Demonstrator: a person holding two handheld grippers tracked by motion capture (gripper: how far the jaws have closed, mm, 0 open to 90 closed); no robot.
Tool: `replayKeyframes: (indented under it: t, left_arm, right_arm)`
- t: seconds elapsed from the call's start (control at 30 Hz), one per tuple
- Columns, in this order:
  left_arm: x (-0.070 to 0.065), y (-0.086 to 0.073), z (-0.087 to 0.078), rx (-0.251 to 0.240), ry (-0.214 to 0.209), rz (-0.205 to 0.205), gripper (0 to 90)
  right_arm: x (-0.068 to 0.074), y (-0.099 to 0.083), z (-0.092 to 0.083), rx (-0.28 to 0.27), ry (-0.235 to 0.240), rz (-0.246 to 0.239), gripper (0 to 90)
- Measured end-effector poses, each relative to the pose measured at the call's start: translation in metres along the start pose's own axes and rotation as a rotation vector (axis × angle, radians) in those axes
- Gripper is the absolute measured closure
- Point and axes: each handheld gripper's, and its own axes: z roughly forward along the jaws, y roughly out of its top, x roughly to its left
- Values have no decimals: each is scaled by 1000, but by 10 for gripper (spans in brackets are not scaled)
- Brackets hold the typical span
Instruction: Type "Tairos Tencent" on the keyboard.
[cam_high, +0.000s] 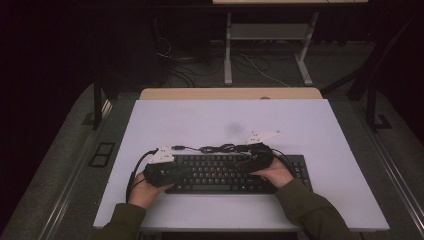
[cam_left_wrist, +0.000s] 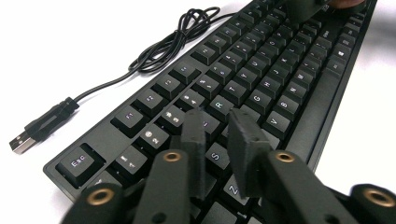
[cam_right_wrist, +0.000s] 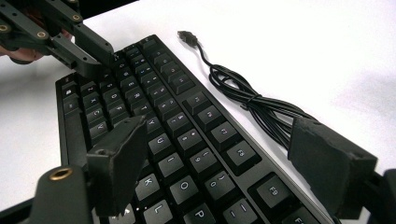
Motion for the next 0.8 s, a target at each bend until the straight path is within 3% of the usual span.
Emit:
replayKeyframes:
  t: [0.17, 0.8]
  left_arm:
    - [0, 1, 2, 15, -6, 2, 890]
    - [1, -3, 12, 59, -31, -21, 892]
  right_arm:
    - [0, 0, 0, 2, -2, -2, 197]
    - [0, 0, 0, 3, -8, -4, 198]
